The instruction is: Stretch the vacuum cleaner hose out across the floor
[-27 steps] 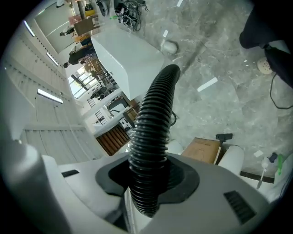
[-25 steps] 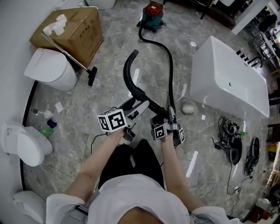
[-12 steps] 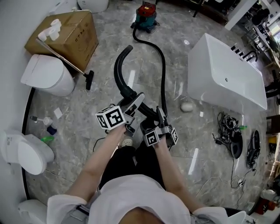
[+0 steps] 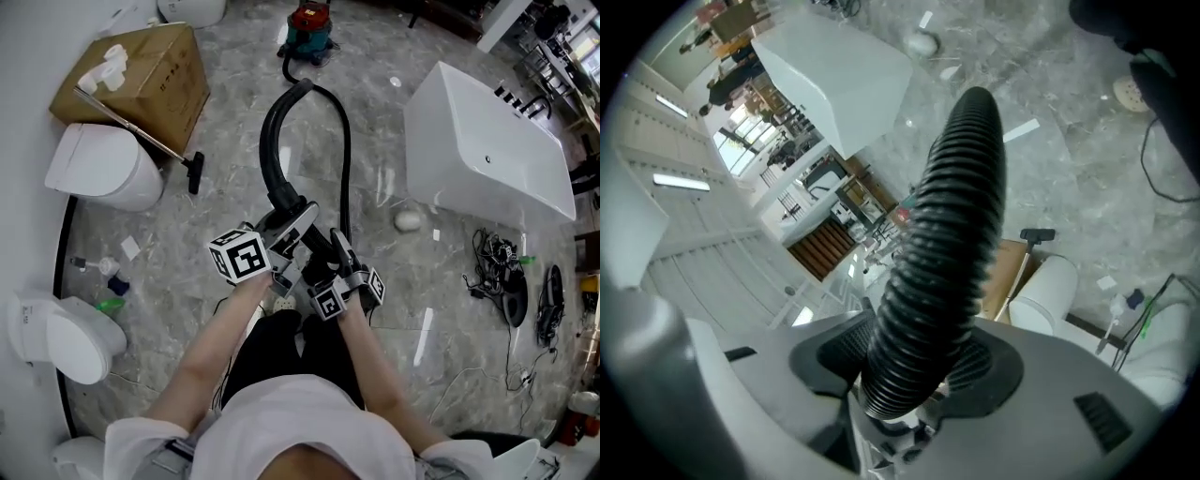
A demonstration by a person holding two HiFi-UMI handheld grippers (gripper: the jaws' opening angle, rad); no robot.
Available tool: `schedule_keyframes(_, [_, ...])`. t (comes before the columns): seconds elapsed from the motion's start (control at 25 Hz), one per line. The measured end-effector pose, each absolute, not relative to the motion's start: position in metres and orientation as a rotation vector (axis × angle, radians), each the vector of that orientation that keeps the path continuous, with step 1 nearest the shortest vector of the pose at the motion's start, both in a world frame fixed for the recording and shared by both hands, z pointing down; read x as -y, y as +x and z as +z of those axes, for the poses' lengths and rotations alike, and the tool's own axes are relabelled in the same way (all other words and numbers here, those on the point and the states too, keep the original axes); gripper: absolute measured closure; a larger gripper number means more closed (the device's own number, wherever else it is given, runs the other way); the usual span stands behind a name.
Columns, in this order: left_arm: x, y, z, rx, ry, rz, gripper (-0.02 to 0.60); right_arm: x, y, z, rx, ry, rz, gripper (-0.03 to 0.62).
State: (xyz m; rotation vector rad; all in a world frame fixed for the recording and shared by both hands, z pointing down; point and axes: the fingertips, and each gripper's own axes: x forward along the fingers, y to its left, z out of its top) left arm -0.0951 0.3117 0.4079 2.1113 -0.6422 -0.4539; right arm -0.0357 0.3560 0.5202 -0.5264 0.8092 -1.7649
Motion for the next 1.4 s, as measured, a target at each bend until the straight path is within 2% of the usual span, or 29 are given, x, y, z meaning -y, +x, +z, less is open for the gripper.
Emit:
schedule_keyframes(0.12, [-0.314,-0.097,0.402,0.624,2.171,-0.440,0.387,-0.358,-0.057,0.516,-0.955,-0.566,-1.826,0.321])
schedule_keyframes(0.32, [-0.317,-0.089,0.395,0.585,2.244,-0.406,0.390,-0.366,-0.063,0.507,-1.073,-0.529,-1.861,0.269])
schedule_keyframes(0.6, [-0.315,-0.084,0.377,0.674,2.283,-0.477,0.396,-0.419,-0.058,0.516,-1.065,-0.422,-1.959,0.240])
schedule_keyframes(0.8, [-0.335,-0.061,0.371,0.738,2.389,-0.327,0.396,-0.460,-0.007,0.514,-1.248,-0.480,-1.905,0.241])
schedule_keyframes(1.04, [-0.393,-0.022,0.402,0.807,2.413,-0.137,0.397,-0.483,0.072,0.506,-1.708,-0.804,-1.763,0.243])
schedule_keyframes(1.24, [-0.432,0.003,0.429,0.842,2.399,-0.044,0.400,-0.504,0.102,0.505,-2.122,-1.129,-1.553,0.247])
schedule_keyframes(1.28, [-0.437,0.008,0.430,0.843,2.405,-0.027,0.400,-0.508,0.106,0.501,-2.228,-1.203,-1.462,0.265])
schedule_keyframes(1.32, [-0.442,0.013,0.431,0.842,2.412,-0.010,0.400,-0.511,0.112,0.496,-2.329,-1.288,-1.355,0.335])
schedule_keyframes(1.36, [-0.445,0.017,0.431,0.840,2.424,0.010,0.400,-0.513,0.119,0.491,-2.416,-1.378,-1.237,0.453])
schedule_keyframes(1.4, [-0.448,0.020,0.431,0.839,2.441,0.034,0.400,-0.515,0.124,0.486,-2.490,-1.461,-1.116,0.543])
